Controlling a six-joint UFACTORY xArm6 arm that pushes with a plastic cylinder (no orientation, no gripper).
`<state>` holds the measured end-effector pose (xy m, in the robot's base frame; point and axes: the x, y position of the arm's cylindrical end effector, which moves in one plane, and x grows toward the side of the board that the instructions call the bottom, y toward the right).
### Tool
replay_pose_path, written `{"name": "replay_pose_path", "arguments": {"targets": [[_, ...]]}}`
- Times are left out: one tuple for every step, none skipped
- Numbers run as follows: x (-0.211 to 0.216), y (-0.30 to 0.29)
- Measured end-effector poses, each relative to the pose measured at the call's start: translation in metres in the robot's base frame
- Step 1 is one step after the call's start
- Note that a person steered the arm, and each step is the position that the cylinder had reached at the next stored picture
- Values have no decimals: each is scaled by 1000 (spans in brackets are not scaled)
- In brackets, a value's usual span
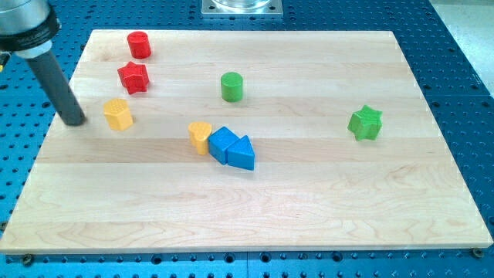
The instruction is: Push the green circle to the top center of the board
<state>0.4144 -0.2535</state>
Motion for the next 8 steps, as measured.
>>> {"name": "replay_pose_path", "arguments": {"targets": [[1,76],[1,130],[8,163],[3,138],[-24,231],[-54,222],[-67,209],[-67,247]]}}
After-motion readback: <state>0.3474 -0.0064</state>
